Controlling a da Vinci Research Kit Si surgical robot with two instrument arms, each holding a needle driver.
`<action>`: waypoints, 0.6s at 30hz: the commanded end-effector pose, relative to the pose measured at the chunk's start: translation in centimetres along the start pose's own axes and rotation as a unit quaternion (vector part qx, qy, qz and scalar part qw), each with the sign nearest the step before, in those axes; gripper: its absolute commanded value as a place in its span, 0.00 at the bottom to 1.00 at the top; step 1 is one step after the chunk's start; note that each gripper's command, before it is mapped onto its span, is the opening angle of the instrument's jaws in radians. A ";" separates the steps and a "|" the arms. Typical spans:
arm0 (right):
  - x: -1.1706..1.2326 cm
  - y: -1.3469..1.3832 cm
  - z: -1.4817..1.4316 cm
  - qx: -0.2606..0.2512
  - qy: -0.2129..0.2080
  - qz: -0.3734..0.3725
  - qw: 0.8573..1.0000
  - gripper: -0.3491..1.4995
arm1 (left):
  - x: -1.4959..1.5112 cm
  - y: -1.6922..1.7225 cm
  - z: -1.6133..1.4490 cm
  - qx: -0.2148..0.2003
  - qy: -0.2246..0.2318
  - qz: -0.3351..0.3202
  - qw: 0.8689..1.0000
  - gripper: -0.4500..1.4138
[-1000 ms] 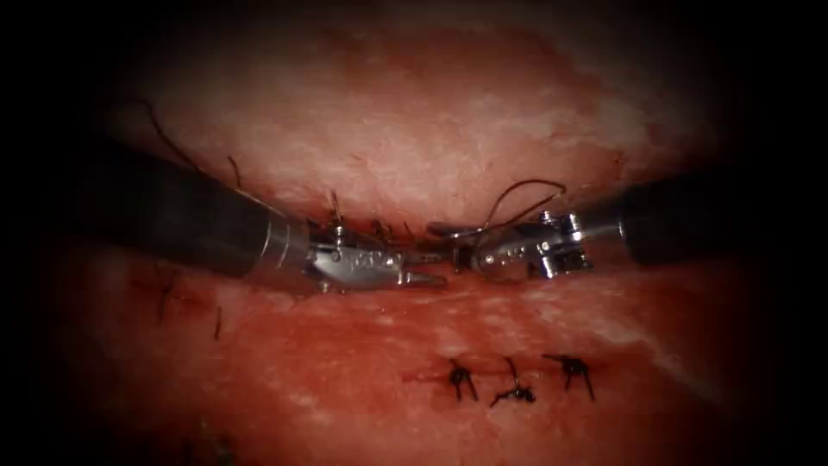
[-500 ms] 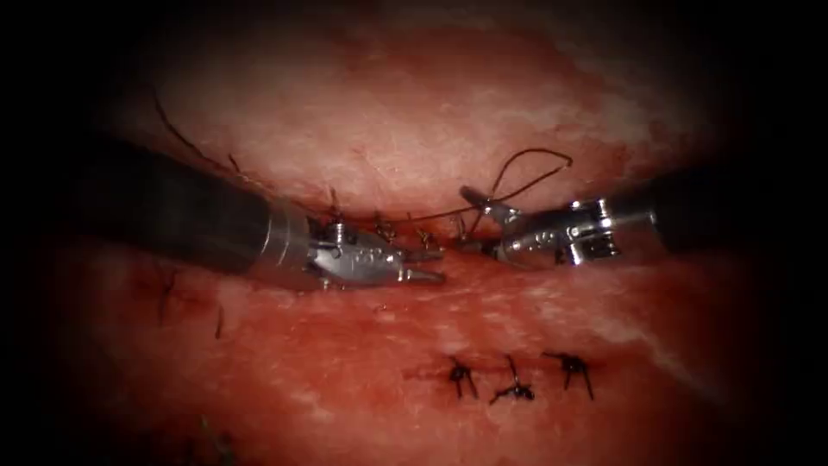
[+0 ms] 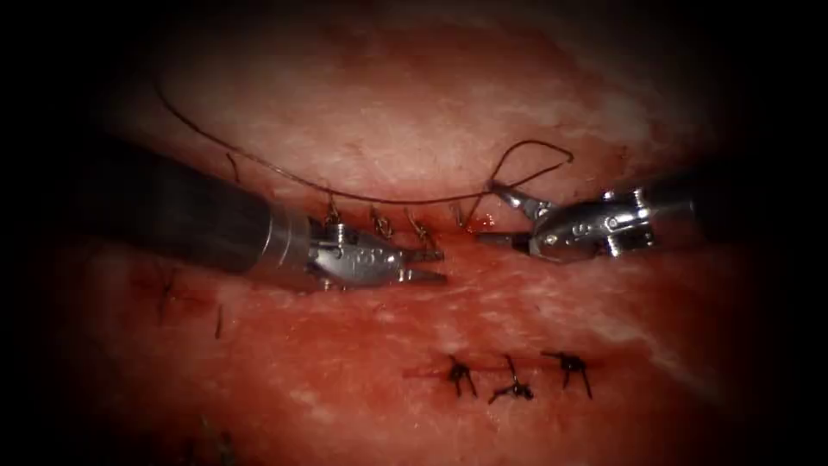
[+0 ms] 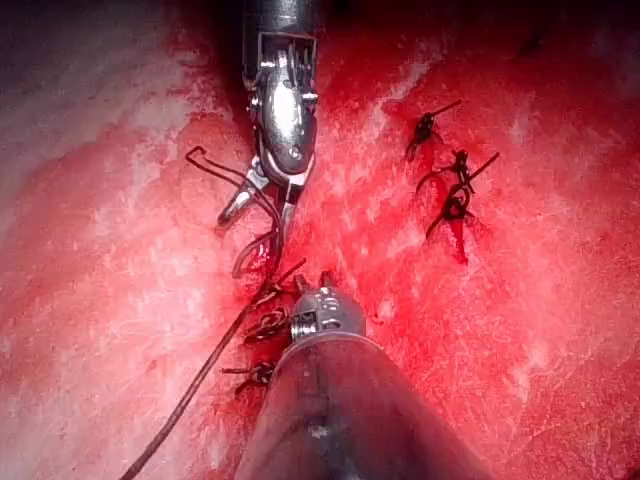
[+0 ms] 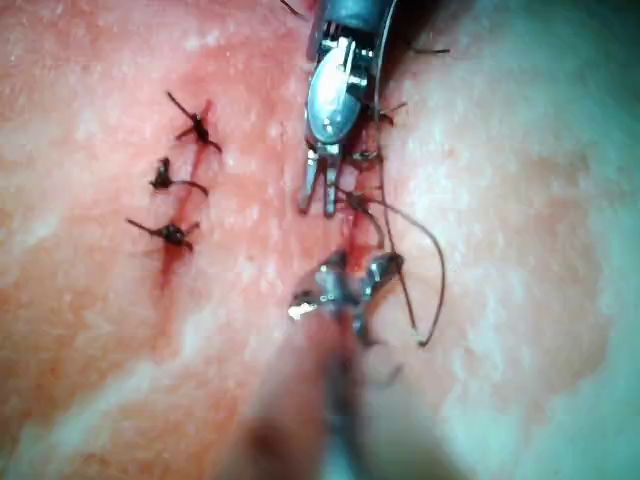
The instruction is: Wound Closure
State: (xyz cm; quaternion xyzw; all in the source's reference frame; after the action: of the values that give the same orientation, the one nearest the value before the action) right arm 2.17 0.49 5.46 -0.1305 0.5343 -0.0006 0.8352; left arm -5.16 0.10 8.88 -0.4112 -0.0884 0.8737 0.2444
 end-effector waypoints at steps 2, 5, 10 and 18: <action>-0.01 -0.13 0.14 0.010 0.009 -0.001 1.000 0.82 | -0.05 0.06 0.07 -0.001 -0.001 0.000 1.000 0.21; 0.06 -0.15 0.20 0.015 0.020 -0.002 1.000 0.76 | -0.05 0.06 0.06 -0.001 -0.001 0.000 1.000 0.21; 0.17 -0.14 0.26 0.014 0.036 -0.001 0.999 0.64 | -0.05 0.06 0.07 -0.001 -0.001 0.000 1.000 0.21; 0.14 -0.04 0.35 0.016 0.037 0.000 0.999 0.46 | -0.05 0.06 0.07 -0.001 -0.001 0.000 1.000 0.21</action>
State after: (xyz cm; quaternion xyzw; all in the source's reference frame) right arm 2.50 0.57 5.44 -0.1177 0.5648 -0.0139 0.8167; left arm -5.15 0.10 8.88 -0.4111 -0.0884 0.8737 0.2444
